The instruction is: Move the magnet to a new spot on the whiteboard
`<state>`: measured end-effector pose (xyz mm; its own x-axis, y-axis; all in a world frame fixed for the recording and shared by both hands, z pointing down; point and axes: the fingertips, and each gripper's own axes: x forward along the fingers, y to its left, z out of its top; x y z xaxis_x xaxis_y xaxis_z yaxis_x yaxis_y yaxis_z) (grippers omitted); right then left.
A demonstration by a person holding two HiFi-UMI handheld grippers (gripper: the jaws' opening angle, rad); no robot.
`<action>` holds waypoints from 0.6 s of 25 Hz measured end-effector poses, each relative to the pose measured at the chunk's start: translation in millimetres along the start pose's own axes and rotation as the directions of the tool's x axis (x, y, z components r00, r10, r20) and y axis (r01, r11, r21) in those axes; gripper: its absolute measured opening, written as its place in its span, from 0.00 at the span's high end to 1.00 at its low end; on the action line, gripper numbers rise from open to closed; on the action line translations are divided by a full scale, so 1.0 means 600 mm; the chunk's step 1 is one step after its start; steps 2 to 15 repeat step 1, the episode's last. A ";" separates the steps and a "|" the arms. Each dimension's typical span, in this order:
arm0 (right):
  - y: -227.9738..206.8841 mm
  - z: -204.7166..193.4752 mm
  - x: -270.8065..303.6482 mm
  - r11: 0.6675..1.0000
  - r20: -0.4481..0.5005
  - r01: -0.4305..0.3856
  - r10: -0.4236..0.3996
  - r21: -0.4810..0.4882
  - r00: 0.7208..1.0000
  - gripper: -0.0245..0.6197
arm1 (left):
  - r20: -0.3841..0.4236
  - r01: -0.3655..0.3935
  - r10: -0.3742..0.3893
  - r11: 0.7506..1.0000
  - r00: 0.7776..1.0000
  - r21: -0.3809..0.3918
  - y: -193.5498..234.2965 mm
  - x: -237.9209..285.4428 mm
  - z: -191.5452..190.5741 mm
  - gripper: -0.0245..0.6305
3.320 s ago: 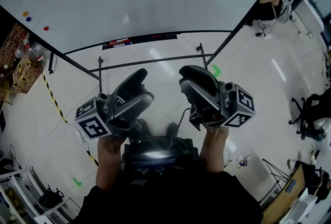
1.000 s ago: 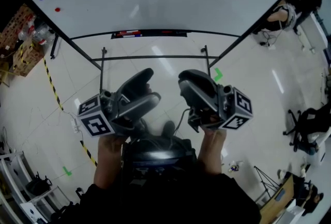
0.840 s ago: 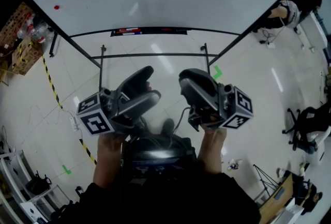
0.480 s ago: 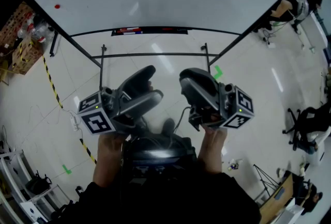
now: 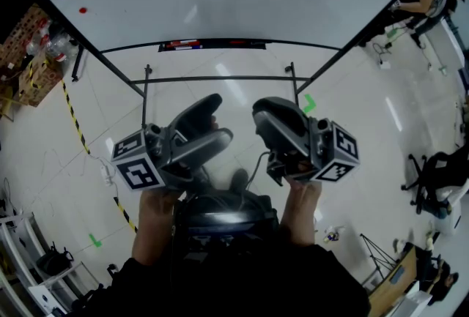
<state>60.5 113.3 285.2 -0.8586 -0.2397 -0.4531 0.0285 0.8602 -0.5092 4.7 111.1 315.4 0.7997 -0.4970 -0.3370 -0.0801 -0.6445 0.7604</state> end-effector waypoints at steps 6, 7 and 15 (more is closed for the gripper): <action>0.001 0.000 -0.001 1.000 0.000 0.000 0.000 0.000 1.000 0.87 | -0.002 -0.003 0.003 1.000 1.000 0.001 0.000 0.000 -0.002 0.29; 0.001 0.000 -0.001 1.000 0.000 0.000 0.000 0.000 1.000 0.87 | -0.002 -0.003 0.003 1.000 1.000 0.001 0.000 0.000 -0.002 0.29; 0.001 0.000 -0.001 1.000 0.000 0.000 0.000 0.000 1.000 0.87 | -0.002 -0.003 0.003 1.000 1.000 0.001 0.000 0.000 -0.002 0.29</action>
